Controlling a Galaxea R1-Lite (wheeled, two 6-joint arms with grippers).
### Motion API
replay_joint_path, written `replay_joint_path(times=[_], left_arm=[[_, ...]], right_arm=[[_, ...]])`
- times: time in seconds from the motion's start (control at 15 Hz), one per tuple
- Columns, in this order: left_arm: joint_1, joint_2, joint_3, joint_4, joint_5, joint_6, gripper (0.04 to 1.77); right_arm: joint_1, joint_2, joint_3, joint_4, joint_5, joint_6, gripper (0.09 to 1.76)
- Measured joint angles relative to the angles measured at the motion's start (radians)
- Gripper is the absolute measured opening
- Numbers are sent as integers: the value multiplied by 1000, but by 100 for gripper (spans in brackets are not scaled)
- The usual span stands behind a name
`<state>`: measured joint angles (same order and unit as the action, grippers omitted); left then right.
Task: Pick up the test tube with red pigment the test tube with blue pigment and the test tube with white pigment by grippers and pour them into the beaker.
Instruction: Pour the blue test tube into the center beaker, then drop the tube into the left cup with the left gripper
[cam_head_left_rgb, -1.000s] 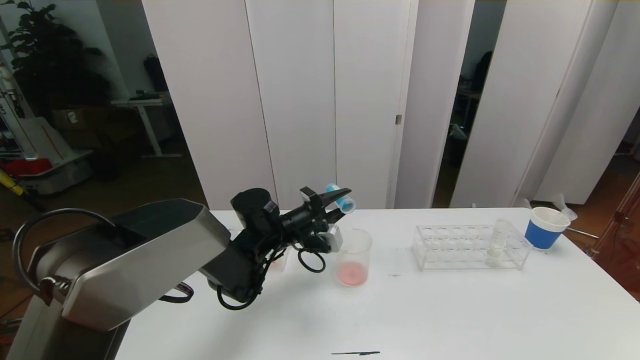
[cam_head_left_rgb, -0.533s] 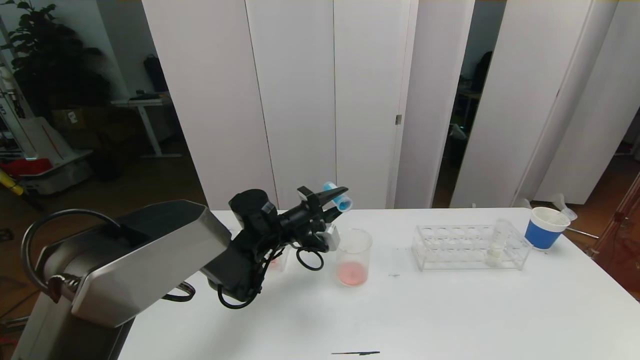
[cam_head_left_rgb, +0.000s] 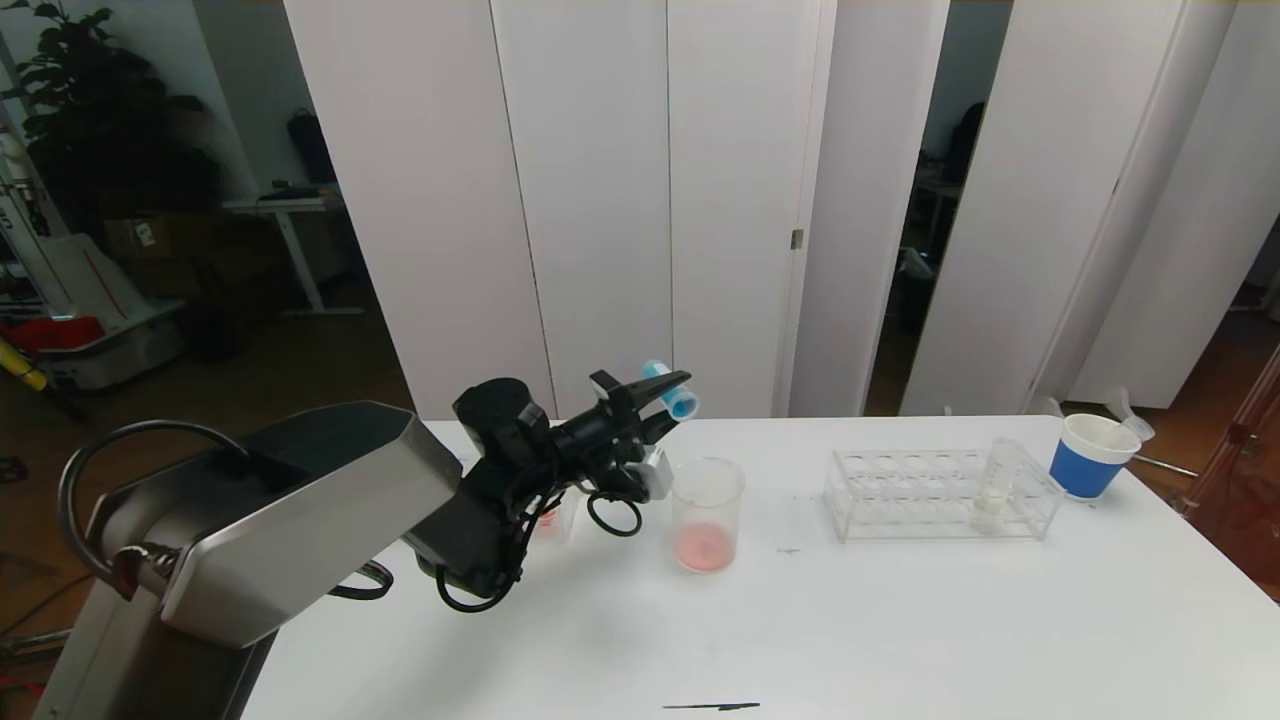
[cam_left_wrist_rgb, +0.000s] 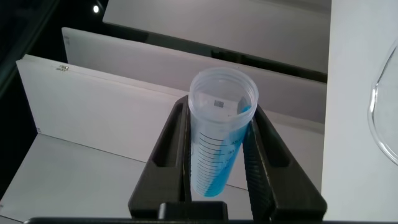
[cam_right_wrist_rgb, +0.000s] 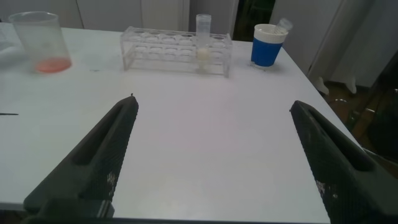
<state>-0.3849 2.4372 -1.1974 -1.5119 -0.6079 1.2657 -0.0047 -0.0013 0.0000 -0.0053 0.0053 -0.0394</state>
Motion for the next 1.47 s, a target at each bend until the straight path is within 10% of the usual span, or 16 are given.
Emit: replay_joint_path(times=[1.47], left_arm=[[-5, 17, -23, -19, 5, 62, 57]], right_arm=[[0, 0, 0, 0, 0, 0, 175]])
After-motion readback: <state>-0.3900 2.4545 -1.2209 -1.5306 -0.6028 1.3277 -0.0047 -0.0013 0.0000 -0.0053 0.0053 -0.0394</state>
